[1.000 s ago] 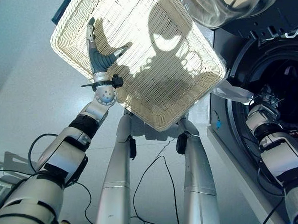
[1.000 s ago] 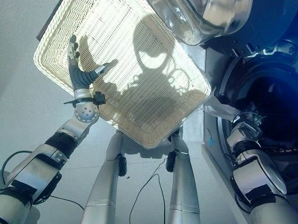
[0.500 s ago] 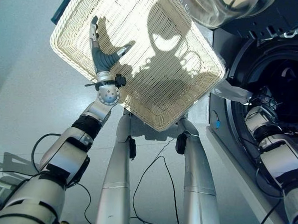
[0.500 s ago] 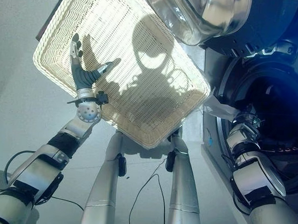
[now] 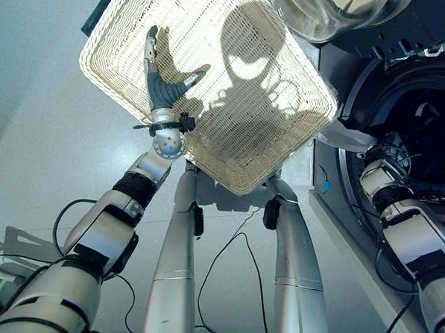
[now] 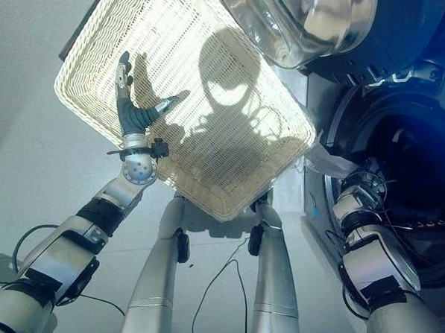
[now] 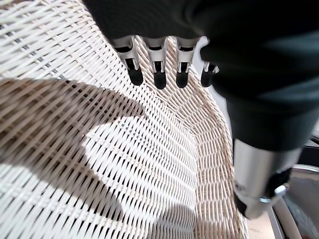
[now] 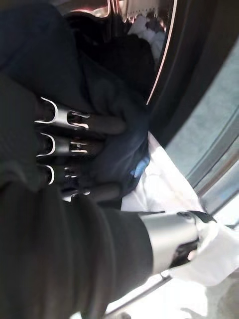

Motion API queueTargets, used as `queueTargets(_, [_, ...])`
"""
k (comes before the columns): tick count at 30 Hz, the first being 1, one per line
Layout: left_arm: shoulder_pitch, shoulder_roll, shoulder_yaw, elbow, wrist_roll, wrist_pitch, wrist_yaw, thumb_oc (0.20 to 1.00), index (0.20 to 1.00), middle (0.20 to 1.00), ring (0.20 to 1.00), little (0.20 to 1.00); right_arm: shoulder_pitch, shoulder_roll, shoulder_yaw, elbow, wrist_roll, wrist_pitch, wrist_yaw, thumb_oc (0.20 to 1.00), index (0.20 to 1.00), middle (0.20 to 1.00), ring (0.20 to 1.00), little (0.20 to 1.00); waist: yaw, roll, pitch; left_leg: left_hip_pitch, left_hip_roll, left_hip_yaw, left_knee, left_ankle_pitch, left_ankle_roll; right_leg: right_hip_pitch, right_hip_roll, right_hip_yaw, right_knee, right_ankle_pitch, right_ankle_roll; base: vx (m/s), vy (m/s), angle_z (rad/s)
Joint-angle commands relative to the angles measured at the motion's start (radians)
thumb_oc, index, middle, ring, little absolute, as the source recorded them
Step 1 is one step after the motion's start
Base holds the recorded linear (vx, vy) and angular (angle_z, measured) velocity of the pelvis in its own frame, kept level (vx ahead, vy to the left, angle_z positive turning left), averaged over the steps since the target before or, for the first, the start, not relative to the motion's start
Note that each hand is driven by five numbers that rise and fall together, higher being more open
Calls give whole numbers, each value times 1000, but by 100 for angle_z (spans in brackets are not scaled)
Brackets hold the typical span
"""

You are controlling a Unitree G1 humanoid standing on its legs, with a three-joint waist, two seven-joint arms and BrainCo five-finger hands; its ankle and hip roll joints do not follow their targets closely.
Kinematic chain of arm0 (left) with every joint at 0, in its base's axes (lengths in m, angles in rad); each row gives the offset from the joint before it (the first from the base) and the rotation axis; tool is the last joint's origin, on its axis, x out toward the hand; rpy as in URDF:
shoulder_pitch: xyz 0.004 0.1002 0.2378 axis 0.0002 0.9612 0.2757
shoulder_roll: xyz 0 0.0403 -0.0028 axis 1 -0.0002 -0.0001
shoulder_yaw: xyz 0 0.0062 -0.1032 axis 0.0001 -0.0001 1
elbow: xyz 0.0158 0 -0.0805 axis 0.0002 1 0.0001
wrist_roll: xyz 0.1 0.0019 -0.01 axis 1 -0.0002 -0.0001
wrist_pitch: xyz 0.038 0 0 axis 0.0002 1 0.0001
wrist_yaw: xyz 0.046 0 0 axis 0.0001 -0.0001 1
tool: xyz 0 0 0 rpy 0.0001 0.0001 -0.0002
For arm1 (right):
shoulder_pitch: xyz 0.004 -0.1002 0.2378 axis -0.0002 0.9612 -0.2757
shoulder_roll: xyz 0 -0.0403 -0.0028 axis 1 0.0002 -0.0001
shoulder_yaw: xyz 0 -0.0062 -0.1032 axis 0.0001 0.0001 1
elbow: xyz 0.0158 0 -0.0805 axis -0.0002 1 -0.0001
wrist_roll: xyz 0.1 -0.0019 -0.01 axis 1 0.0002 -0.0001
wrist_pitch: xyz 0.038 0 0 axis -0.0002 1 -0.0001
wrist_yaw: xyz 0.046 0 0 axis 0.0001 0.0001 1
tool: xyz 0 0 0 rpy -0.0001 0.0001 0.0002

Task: Put the clothes into the washing machine.

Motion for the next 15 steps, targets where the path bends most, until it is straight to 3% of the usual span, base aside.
queueTargets(1, [-26, -40, 44, -44, 31, -25, 27, 1000, 1000, 1000, 1000, 1000, 58, 135, 58, -4, -30, -25, 166, 1000, 1000, 1000, 1000, 1000, -2, 117, 5, -75, -25, 60, 147, -91, -17, 49, 50, -16, -308, 237, 100, 0, 0, 0])
queueTargets(2, [-26, -40, 44, -44, 31, -25, 27, 1000, 1000, 1000, 1000, 1000, 58, 135, 58, -4, -30, -25, 166, 1000, 1000, 1000, 1000, 1000, -2, 117, 5, -75, -25, 60, 147, -91, -17, 49, 50, -16, -308, 237, 100, 0, 0, 0])
queueTargets(3, [-29, -38, 43, -42, 28, -27, 28, 1000, 1000, 1000, 1000, 1000, 52, 134, 71, -3, -53, -10, 157, 200, 200, 200, 200, 200, -1, 118, 5, -76, -23, 62, 144, -89, -18, 48, 49, -17, -309, 237, 100, 0, 0, 0])
queueTargets(6, [-31, -40, 39, -43, 30, -28, 33, 1000, 1000, 1000, 1000, 1000, 46, 135, 81, -2, -49, 15, 160, 200, 200, 200, 200, 200, 0, 119, 5, -77, -24, 61, 142, -88, -18, 48, 49, -16, -313, 237, 100, 0, 0, 0])
queueTargets(15, [-24, -40, 45, -52, 29, -46, 31, 1000, 1000, 1000, 1000, 1000, 37, 126, 65, 2, 3, 10, 101, 200, 200, 200, 200, 200, 2, 122, 5, -78, -24, 59, 137, -86, -18, 47, 49, -17, -317, 242, 102, -3, 0, -1])
